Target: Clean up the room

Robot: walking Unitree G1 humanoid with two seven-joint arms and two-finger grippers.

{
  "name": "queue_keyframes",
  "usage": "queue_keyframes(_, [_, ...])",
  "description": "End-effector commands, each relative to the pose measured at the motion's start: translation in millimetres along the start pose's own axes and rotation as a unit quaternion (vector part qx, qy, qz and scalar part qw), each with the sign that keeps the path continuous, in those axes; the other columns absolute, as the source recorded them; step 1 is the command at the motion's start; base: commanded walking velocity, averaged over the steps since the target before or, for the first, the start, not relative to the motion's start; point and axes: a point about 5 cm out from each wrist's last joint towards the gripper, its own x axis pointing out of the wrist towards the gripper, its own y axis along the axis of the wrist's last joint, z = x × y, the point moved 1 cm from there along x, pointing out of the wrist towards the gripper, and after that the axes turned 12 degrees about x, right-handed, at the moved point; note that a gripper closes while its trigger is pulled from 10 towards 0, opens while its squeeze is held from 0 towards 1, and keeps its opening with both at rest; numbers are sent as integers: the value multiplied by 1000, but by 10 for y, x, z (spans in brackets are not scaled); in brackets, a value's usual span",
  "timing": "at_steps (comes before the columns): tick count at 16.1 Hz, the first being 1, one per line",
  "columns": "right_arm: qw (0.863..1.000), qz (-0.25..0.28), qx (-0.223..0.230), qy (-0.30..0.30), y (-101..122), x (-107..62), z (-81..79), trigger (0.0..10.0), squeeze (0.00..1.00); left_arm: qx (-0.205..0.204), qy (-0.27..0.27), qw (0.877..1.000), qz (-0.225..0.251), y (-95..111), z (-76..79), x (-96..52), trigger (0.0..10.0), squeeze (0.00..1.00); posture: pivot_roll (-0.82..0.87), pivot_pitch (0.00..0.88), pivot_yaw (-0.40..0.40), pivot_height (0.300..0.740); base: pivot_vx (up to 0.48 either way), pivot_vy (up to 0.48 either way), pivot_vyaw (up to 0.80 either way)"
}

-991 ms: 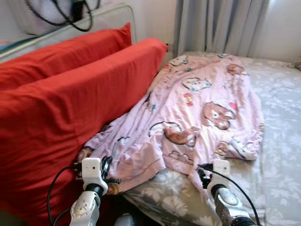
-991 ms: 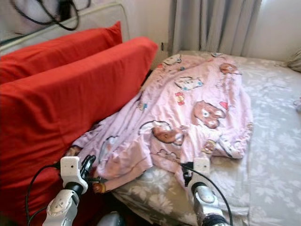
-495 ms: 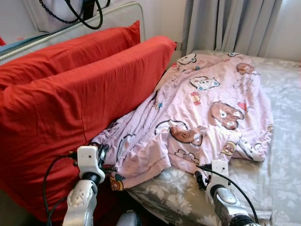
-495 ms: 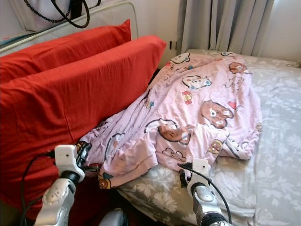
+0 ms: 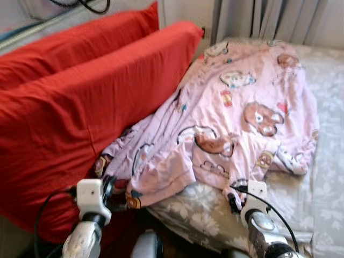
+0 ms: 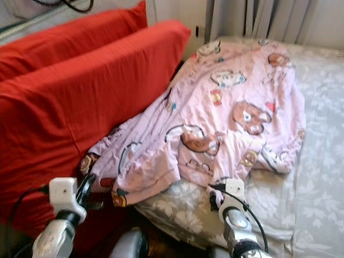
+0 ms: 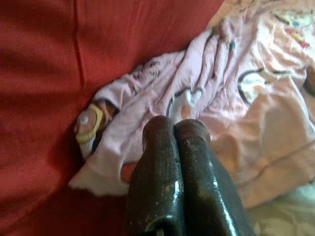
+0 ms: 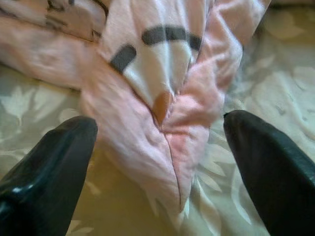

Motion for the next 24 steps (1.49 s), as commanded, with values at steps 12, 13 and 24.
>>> queue_keyframes(12, [999,3,24,-23,93,28,-14,10000,0,2,-18,999,-28,161,11,-253,10000,0,252,224,104,648,0,0,0])
queue_keyframes(13, [999,4,26,-20,105,32,-38,10000,0,3,-19,999,-29,167,10,-266,10000,0,255,225,106,648,0,0,0])
queue_keyframes(24, [994,-33,94,-43,-111,-8,24,10000,0,12,-26,999,-45,175,16,-336,10000,0,272,240,117,648,0,0,0])
